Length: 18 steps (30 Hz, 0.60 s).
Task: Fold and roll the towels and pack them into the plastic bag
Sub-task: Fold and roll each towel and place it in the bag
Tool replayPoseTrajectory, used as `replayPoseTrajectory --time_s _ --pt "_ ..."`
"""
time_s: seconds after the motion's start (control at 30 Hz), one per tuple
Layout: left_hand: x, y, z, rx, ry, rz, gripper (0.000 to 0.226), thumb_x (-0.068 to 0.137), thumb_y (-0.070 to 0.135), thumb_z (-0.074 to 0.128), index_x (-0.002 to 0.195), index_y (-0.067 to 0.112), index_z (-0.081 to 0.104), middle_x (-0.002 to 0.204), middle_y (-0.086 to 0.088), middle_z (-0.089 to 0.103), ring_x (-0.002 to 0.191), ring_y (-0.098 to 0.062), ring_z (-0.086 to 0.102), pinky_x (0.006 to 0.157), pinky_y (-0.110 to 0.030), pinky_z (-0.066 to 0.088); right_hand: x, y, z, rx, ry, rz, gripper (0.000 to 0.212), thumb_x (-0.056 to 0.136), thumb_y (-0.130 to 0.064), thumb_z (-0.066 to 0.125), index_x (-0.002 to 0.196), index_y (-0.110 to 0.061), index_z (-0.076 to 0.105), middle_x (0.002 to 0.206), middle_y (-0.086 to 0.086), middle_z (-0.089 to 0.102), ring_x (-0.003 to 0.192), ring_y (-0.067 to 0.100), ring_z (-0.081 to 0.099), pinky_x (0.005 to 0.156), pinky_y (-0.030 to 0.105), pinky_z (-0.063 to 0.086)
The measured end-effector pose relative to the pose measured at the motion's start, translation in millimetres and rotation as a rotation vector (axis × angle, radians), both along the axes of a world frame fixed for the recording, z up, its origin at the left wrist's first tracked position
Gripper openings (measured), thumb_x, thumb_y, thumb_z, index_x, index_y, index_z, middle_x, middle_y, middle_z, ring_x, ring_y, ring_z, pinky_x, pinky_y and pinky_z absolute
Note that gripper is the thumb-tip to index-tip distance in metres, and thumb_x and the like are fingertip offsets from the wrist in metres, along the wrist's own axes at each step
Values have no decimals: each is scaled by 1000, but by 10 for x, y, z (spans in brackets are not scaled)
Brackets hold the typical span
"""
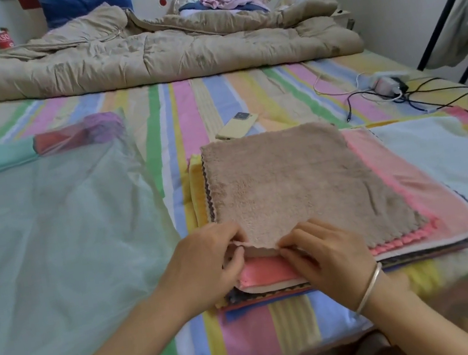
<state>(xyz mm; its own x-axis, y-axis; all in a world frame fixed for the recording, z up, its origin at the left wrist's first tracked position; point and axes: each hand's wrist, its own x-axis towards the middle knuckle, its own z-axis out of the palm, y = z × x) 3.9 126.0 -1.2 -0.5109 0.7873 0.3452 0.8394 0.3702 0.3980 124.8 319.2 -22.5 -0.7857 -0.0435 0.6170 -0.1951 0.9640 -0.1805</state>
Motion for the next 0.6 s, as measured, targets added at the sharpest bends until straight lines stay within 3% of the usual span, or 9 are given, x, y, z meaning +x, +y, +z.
replayPoseTrajectory --time_s 0.1,0.2,0.33,0.47,0.6 --pt "-64 58 -3 109 11 106 16 83 29 43 88 23 57 79 11 60 74 -11 57 64 -33 48 52 117 -24 63 -29 -26 14 90 -29 61 93 -18 69 85 -6 63 76 17 59 60 30 49" --pt "-145 163 -7 218 -103 195 8 88 21 53 91 21 60 79 14 62 74 -5 58 65 -26 46 167 443 -6 62 -43 -134 17 91 -28 56 94 -17 69 84 -5 64 76 21 60 61 31 48" --pt "-391 348 -10 277 -330 306 8 91 19 62 84 23 61 71 10 62 68 -4 57 61 -26 44 305 929 92 -109 -70 -361 25 86 -39 49 91 -24 68 83 -8 67 75 19 65 62 25 46" --pt "-759 535 -79 413 -644 393 12 88 25 68 81 16 67 77 -5 68 69 -13 59 68 -33 47 288 1308 181 -216 -97 -470 7 82 -33 72 85 -30 66 79 -10 69 77 14 66 67 35 53" --pt "-1045 724 -125 435 -661 456 14 87 23 69 81 12 67 71 -7 66 54 -7 56 56 -26 46 -29 1563 309 -507 -92 -387 13 77 -24 76 75 -32 66 77 -20 68 78 0 63 68 11 44"
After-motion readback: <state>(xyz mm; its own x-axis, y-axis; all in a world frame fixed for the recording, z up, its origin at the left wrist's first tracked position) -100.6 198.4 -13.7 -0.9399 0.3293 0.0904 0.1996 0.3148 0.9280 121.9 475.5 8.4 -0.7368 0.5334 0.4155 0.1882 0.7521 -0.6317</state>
